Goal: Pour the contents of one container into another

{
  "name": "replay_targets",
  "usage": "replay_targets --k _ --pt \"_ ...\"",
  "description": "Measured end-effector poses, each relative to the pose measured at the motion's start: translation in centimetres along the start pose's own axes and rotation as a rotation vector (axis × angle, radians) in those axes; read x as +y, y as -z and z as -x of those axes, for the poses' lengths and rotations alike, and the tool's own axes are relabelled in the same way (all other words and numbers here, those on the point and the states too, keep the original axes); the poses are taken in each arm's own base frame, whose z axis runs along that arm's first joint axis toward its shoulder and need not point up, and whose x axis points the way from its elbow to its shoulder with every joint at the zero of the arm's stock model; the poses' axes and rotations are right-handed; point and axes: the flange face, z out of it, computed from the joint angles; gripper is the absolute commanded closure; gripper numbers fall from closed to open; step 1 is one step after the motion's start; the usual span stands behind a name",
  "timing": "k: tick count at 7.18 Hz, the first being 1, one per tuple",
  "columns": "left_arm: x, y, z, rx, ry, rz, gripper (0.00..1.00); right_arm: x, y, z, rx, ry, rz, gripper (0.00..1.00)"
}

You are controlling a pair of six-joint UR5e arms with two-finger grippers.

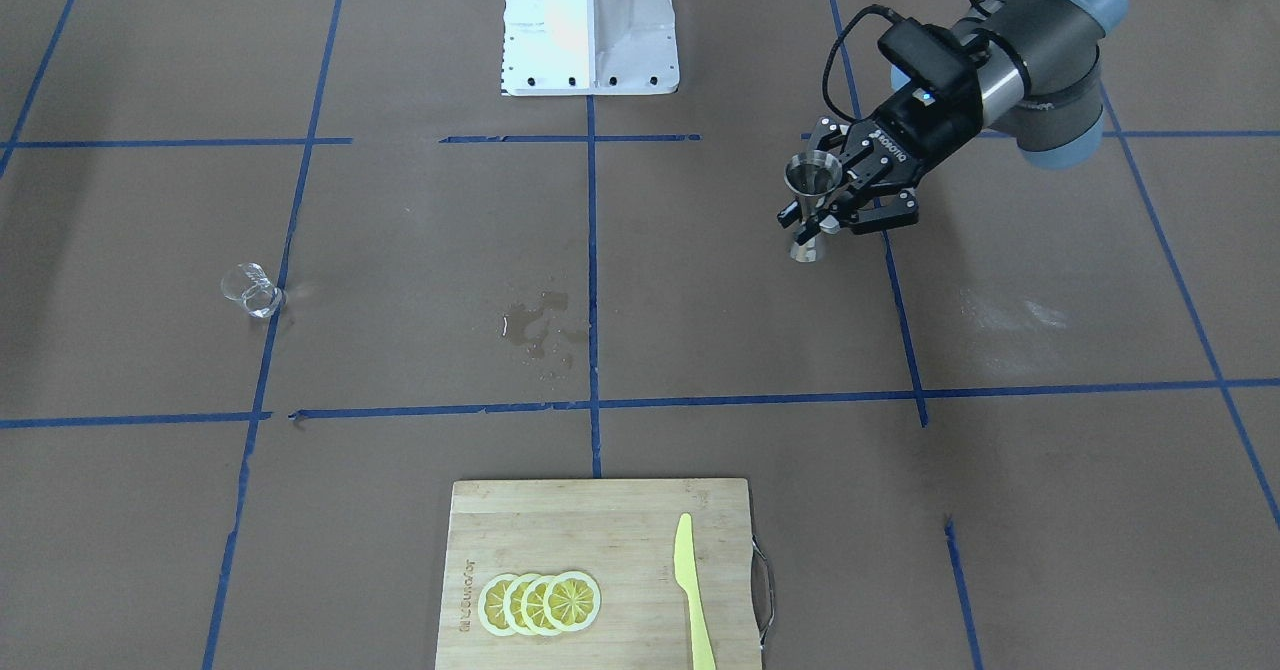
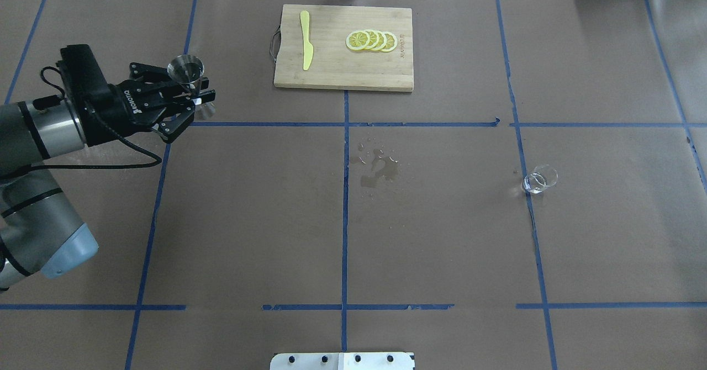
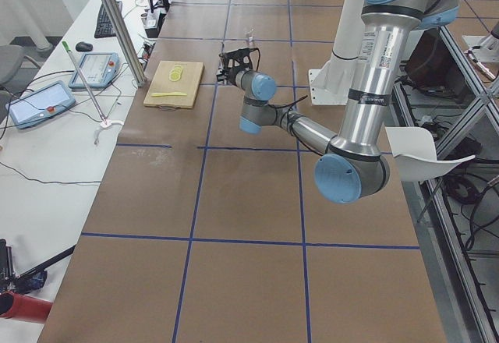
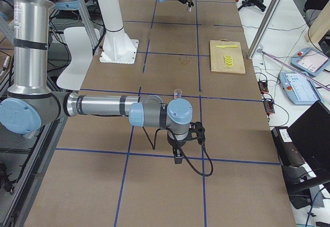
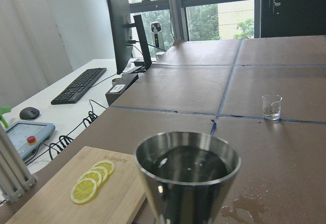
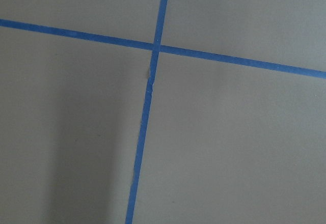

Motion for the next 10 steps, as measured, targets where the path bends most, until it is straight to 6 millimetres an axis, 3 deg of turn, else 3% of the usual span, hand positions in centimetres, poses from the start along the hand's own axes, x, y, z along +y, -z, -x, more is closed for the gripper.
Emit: replay_targets --k 3,7,10 --pt "0.0 1.3 1.9 -0.279 0.214 -0.109 1.0 0.0 0.1 0.0 0.001 -0.001 -0.002 0.0" --pt "0.7 -0.3 -1.7 -0.656 0.312 -0.131 1.0 0.0 0.2 -0.1 0.002 -0.002 -0.004 0.0" --pt "4.9 1.3 0.1 -0.78 0.358 -0.114 1.0 -0.1 0.2 -0.1 0.003 -0.003 -0.004 0.0"
